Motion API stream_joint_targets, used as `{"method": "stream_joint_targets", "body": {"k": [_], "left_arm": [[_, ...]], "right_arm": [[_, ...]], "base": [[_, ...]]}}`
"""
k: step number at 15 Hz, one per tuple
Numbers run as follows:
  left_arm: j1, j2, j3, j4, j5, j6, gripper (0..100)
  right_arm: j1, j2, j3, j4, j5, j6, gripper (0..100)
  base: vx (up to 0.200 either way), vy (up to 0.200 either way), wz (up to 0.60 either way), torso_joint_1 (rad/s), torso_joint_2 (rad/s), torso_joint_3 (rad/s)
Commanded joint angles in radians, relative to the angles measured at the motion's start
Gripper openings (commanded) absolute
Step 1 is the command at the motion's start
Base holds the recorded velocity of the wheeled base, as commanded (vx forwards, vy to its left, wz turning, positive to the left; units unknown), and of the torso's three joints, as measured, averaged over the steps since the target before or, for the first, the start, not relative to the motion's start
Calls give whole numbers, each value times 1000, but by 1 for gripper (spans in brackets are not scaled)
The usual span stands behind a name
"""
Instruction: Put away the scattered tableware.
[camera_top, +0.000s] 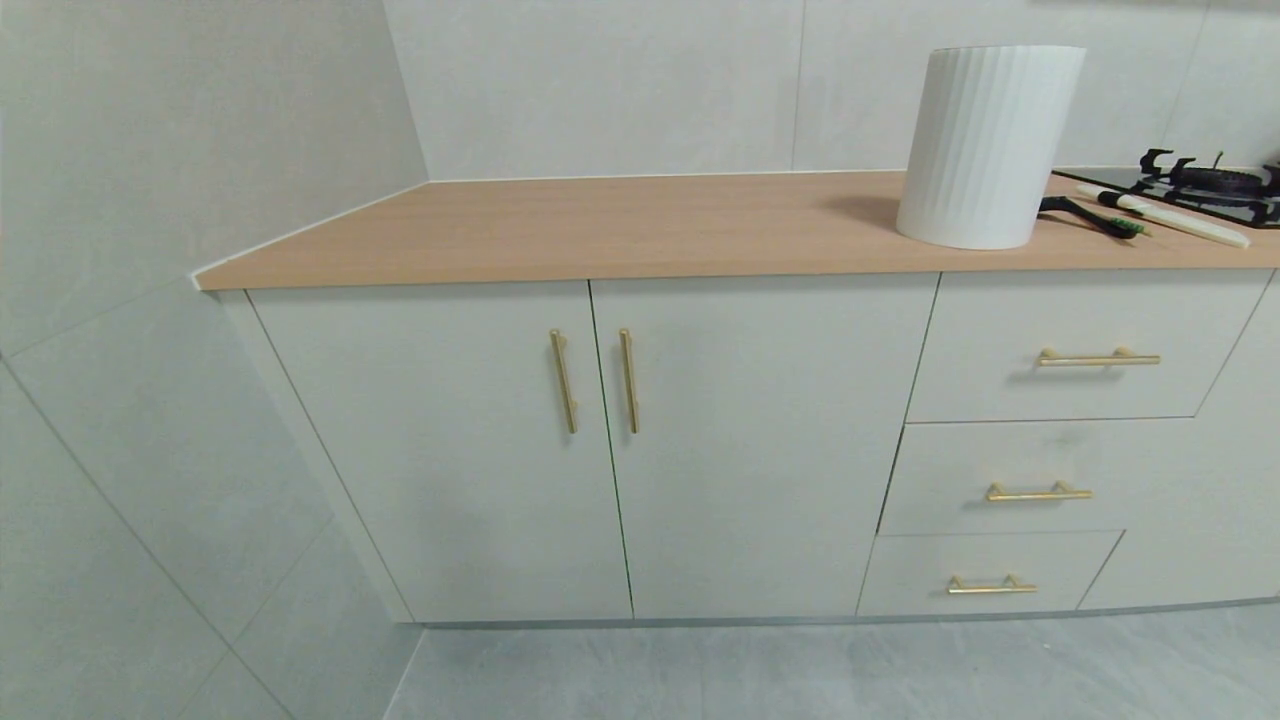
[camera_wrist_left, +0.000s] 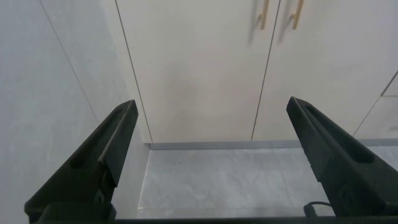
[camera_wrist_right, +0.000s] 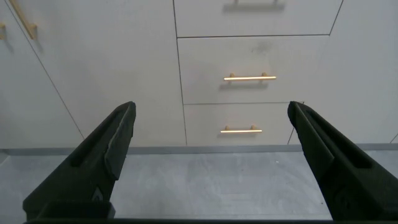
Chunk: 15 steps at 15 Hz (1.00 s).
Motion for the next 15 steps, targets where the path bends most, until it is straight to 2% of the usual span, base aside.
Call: {"method": "stream_joint_targets", "body": {"k": [1,7,15], "left_arm": [[1,0,-1,0,-1,2,100],[1,0,-1,0,-1,0,100],[1,0,-1,0,1,0,100]], "right_arm": [[2,2,0,2,1,1,100],[2,2,0,2,1,1,100],[2,2,0,2,1,1,100]], "base": [[0,0,0,0,0,0],[0,0,0,0,0,0],[0,-200,0,5,4,3]]}}
